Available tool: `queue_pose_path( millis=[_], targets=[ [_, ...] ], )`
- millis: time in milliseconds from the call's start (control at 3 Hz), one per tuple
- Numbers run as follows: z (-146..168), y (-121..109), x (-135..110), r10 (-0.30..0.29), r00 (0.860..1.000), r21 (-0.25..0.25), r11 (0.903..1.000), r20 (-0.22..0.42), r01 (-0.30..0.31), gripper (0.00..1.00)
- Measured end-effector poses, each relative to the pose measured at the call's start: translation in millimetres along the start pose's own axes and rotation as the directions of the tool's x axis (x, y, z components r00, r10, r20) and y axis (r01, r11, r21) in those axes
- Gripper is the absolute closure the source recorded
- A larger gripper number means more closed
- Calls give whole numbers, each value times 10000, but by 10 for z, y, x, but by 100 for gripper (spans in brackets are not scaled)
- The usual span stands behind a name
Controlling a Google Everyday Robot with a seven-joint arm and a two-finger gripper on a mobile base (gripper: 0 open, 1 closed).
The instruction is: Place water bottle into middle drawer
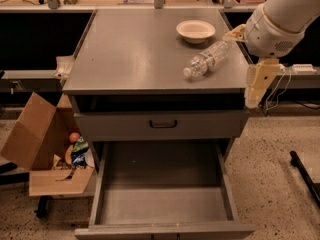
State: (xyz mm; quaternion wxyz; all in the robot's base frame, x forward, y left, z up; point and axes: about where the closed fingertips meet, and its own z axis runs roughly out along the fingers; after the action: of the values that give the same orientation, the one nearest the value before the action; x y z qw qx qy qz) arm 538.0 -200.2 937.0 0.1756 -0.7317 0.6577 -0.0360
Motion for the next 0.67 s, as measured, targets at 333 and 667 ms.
queue_pose_path(
  millis=[333,667],
  targets=[
    [48,-38,2,-492,9988,12,9988,63,492,0],
    [49,-42,1,-516,9987,24,9987,62,515,0]
  ],
)
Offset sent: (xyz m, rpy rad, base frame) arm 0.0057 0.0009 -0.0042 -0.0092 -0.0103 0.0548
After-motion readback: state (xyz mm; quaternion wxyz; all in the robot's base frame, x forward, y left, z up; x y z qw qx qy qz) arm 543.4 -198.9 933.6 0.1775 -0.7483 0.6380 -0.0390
